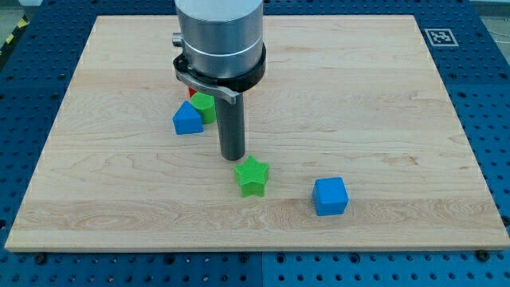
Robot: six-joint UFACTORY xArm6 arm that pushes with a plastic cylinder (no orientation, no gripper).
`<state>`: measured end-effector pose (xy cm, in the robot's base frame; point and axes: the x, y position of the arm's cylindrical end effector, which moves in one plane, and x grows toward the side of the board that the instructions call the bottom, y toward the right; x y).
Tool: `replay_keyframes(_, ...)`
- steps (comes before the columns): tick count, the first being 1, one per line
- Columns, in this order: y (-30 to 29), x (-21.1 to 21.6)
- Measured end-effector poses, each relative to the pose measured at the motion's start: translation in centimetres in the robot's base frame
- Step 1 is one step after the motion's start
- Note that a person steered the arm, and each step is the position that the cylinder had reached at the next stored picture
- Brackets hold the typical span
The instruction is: Place green star to the left blue cube
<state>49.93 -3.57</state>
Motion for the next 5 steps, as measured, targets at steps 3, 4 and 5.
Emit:
replay_keyframes(3, -3.3, -1.3)
replay_keyframes(4, -3.3, 0.0)
replay_keyframes(5, -2.3, 0.1)
